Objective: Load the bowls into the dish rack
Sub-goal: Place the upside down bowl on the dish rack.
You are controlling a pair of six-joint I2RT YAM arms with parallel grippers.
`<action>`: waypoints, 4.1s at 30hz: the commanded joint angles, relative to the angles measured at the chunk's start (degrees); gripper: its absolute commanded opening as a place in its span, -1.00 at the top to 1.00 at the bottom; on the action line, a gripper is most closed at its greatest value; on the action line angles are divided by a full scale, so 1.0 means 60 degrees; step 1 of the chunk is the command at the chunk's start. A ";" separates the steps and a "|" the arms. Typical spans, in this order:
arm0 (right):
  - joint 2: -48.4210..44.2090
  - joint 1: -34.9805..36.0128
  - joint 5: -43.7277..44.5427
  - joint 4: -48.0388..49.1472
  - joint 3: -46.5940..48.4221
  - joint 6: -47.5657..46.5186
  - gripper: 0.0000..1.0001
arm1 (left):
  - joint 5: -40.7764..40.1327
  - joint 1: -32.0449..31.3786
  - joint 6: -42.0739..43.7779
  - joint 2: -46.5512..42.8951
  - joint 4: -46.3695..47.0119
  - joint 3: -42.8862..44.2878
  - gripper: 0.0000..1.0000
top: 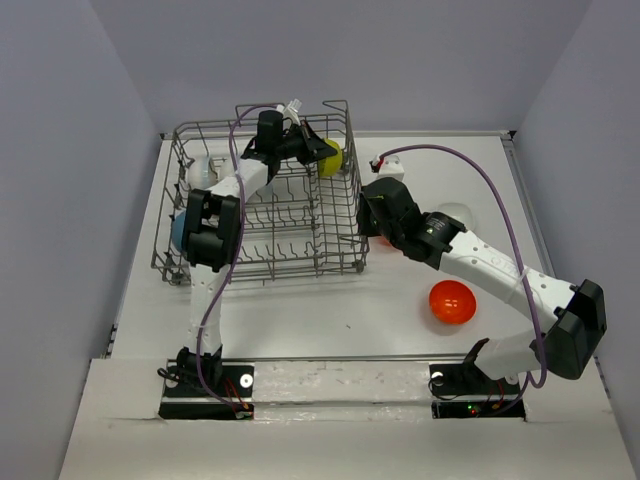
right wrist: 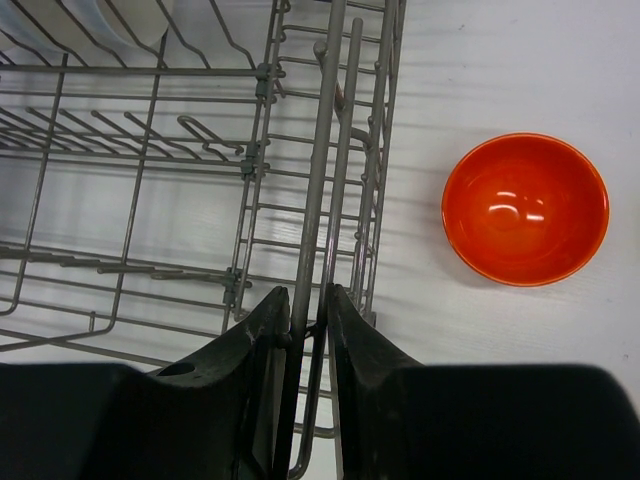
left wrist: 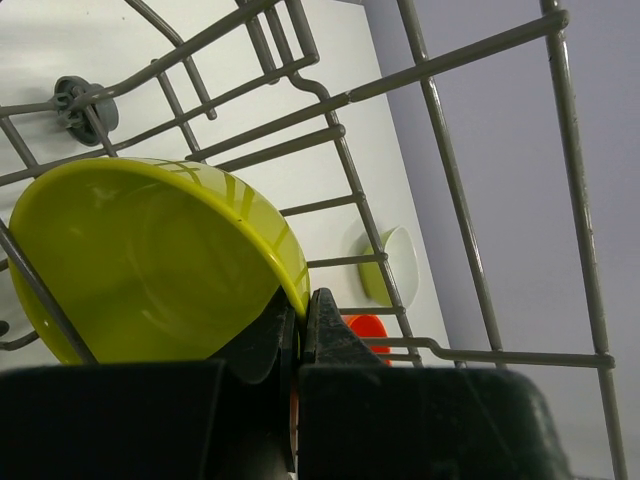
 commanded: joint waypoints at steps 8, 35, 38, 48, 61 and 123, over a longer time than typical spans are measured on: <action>-0.0027 0.0032 -0.0506 0.0562 -0.0188 0.0184 0.95 | -0.0704 0.0577 0.0922 -0.1324 -0.1002 0.0224 1.00; -0.0027 0.0032 -0.0491 0.0562 -0.0159 0.0272 0.95 | -0.0191 0.0987 0.0951 -0.1588 -0.1017 0.0225 0.67; -0.0042 0.0032 -0.0477 0.0547 -0.0173 0.0272 0.95 | -0.0206 0.1046 0.1039 -0.1661 -0.1134 0.0224 0.67; 0.0017 0.0032 -0.0520 0.0562 -0.0159 0.0316 0.95 | -0.0264 0.1222 0.1420 -0.1866 -0.1676 0.0151 0.65; 0.0046 0.0032 -0.0535 0.0547 -0.0159 0.0330 0.95 | -0.0250 0.1280 0.1625 -0.1793 -0.1823 -0.0054 0.66; 0.0222 0.0032 -0.0681 0.0533 -0.0159 0.0330 0.96 | -0.0176 0.0313 -0.3195 -0.2056 0.5985 -0.4243 1.00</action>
